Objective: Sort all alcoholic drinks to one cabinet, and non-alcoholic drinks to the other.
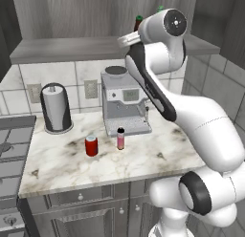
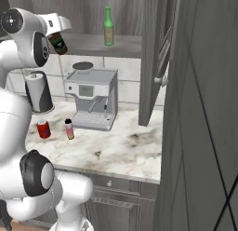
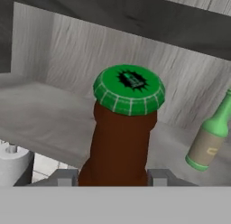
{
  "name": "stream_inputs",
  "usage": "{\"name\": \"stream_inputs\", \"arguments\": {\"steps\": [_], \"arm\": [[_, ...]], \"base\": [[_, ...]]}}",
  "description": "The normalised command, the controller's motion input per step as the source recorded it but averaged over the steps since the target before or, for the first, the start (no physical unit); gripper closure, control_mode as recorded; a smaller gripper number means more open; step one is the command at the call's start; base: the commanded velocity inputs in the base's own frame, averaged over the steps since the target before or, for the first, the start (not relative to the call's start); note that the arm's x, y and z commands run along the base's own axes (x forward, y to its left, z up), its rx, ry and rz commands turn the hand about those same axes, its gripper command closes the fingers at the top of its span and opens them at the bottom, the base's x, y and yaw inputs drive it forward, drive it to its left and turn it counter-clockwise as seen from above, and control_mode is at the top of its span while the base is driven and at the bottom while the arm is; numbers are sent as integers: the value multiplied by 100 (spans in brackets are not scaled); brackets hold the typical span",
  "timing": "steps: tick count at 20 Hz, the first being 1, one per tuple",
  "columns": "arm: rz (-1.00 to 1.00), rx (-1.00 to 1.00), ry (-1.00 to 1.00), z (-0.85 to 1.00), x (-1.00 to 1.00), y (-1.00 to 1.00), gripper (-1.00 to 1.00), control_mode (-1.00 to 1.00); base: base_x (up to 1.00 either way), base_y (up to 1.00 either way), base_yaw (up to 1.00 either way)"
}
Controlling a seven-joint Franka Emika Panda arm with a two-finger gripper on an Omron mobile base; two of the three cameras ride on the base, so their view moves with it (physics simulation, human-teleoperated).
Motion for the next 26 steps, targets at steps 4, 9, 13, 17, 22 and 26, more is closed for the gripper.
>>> {"name": "stream_inputs", "arguments": {"steps": [4,9,13,17,22,26], "arm": [[-5,3,-4,0,16,0,100,-100],[-4,5,-2,0,18,0,100,-100],[-4,8,0,0,14,0,100,-100],[-5,7,0,3,15,0,100,-100],[-5,5,0,2,22,0,100,-100],[-2,2,4,3,28,0,100,-100]], "base": [[0,0,0],[0,0,0],[0,0,0],[0,0,0],[0,0,0],[0,0,0]]}}
